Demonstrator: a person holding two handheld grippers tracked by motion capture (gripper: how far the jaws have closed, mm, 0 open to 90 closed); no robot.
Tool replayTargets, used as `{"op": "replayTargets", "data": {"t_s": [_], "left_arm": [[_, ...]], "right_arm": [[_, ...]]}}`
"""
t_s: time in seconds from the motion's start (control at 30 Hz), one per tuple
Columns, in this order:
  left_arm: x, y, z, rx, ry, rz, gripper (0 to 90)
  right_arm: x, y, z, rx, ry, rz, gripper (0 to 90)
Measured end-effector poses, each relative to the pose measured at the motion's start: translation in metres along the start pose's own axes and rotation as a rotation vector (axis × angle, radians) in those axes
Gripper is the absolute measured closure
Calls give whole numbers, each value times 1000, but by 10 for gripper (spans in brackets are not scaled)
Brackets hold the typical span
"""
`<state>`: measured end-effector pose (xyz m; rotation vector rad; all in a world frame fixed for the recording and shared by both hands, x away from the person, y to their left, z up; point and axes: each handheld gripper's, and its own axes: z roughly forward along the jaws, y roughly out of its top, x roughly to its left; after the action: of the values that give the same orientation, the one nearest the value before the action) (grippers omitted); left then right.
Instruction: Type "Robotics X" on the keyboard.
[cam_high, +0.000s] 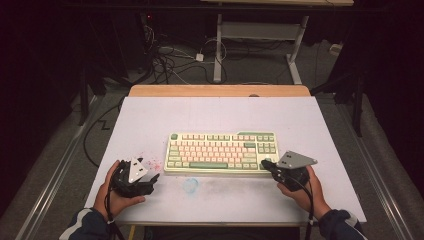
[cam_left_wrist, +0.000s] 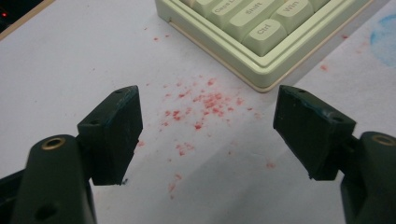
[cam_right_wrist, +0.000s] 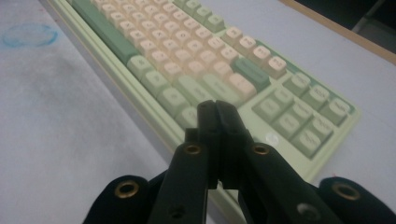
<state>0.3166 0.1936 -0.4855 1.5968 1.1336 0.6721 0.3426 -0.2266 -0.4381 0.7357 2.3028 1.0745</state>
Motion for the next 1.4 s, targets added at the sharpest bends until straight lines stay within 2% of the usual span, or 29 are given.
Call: {"op": "replayTargets", "data": {"t_s": [0.03, 0.17, 0.37, 0.43, 0.57, 0.6, 0.7, 0.73, 0.83, 0.87, 0.9, 0.93, 0.97, 1.2, 1.4], "left_arm": [[0, 0, 0, 4, 0, -3, 226], [2, 0, -1, 5, -3, -12, 229], [2, 0, -3, 7, -1, -16, 246], [3, 0, -2, 9, 2, -17, 248], [3, 0, -3, 17, -8, -23, 309], [2, 0, -3, 14, 0, -19, 377], [2, 2, -5, 13, -23, -40, 420], [3, 4, -5, 22, -36, -47, 515], [2, 7, -4, 34, -60, -61, 689], [1, 8, -4, 45, -81, -59, 689], [0, 10, -2, 55, -94, -53, 792], [-1, 11, -1, 62, -96, -44, 792], [-3, 14, 2, 74, -117, -43, 866], [-10, 27, 15, 63, -128, -34, 871], [-26, 41, 35, 68, -164, 6, 871]], "right_arm": [[0, 0, 0, 0, 0, 0, 900], [-1, 12, 25, 28, 7, -23, 900], [-2, 17, 41, 57, 10, -35, 900], [-3, 16, 42, 61, 10, -30, 900], [-4, 15, 45, 74, 18, -24, 900], [-3, 13, 47, 84, 13, -28, 900], [-3, 12, 47, 83, 17, -23, 900], [-3, 11, 49, 94, 18, -23, 900], [-3, 10, 49, 91, 19, -23, 900], [-3, 10, 49, 91, 19, -23, 900], [-3, 10, 49, 88, 21, -18, 900], [-3, 10, 49, 88, 21, -18, 900], [-3, 10, 48, 86, 19, -24, 900], [-2, 9, 49, 86, 14, -27, 900], [-3, 9, 49, 83, 15, -21, 900]]}}
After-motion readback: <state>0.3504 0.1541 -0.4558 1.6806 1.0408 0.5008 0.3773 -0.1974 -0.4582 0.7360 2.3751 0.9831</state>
